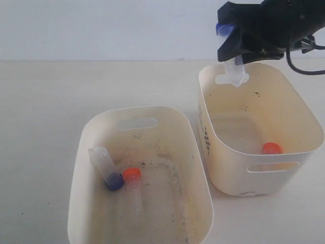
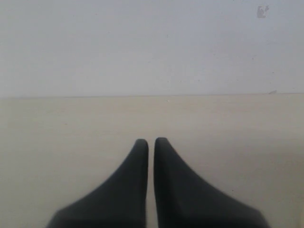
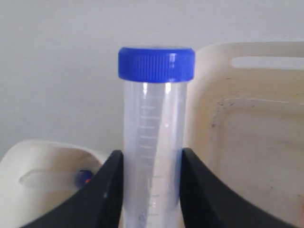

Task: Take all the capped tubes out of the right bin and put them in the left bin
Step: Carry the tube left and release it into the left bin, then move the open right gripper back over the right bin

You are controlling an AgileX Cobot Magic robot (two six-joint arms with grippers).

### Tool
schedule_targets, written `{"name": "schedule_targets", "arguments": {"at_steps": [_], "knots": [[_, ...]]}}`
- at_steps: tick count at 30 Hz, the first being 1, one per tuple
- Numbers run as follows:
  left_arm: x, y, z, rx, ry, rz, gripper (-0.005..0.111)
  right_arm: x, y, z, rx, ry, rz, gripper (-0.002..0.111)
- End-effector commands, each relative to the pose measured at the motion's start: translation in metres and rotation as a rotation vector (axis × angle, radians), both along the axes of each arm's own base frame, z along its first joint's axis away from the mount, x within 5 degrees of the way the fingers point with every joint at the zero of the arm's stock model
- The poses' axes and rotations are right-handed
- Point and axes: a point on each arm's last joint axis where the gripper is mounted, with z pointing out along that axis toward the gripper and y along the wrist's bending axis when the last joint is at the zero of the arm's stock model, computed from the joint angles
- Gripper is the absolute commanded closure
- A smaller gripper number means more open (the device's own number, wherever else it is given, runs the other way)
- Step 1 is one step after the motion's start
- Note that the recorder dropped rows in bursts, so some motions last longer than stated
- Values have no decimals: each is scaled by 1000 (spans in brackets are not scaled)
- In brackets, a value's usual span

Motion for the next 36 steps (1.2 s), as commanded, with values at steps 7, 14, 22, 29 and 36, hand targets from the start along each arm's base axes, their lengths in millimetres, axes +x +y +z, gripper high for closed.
{"name": "schedule_targets", "arguments": {"at_steps": [7, 14, 22, 29, 36], "knots": [[0, 0, 1, -8, -6, -7, 103, -56, 79, -21, 35, 5, 231, 108], [0, 0, 1, -8, -6, -7, 103, -87, 113, -53, 21, -37, 300, 108], [0, 0, 1, -8, -6, -7, 103, -92, 118, -60, 33, -68, 277, 35], [0, 0, 1, -8, -6, -7, 103, -85, 115, -52, 28, -117, 259, 82], [0, 0, 1, -8, -6, -7, 103, -35, 51, -2, -97, -77, 134, 108]]}}
